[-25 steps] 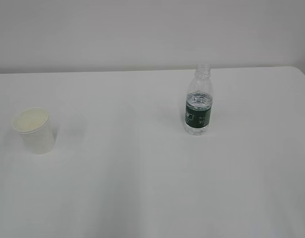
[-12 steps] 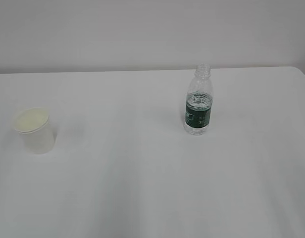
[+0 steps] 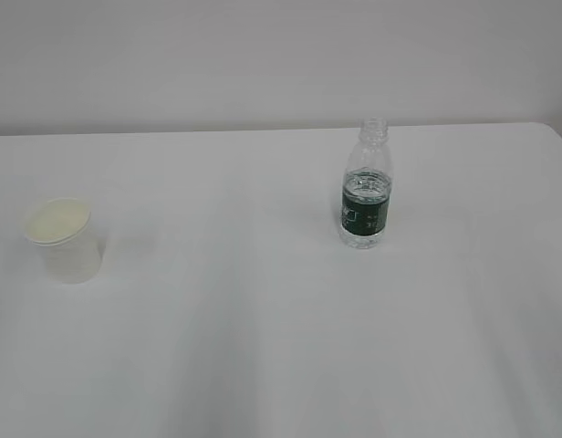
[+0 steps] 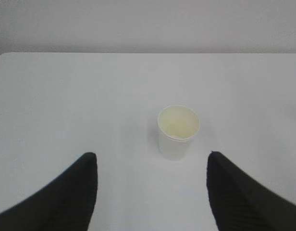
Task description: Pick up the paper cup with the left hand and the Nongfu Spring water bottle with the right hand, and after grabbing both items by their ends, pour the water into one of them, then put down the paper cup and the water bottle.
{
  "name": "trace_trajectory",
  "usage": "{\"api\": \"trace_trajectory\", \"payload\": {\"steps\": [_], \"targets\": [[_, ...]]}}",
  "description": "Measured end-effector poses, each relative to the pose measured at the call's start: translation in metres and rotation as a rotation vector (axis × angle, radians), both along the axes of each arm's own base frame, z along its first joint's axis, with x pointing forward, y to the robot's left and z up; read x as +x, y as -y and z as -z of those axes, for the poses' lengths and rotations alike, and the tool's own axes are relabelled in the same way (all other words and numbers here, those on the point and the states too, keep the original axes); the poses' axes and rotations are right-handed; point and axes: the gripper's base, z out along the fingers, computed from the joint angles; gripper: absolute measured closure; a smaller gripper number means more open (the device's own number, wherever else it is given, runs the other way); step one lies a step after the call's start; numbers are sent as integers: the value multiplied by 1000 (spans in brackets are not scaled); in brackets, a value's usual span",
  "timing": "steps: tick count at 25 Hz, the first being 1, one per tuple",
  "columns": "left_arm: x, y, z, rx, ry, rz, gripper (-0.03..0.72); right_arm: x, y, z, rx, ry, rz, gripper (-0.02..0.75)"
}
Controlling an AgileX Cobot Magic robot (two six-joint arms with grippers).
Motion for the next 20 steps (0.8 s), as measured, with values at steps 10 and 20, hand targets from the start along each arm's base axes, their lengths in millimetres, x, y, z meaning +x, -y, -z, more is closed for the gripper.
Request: {"api": "trace_trajectory", "payload": {"steps": [10,20], "targets": [[17,-1,2,-1,-11,-3,181,14,0,2,0,3,6,164],[40,-2,8,-2,-40,-6,183,28,0,2,3,19,14,164]]}}
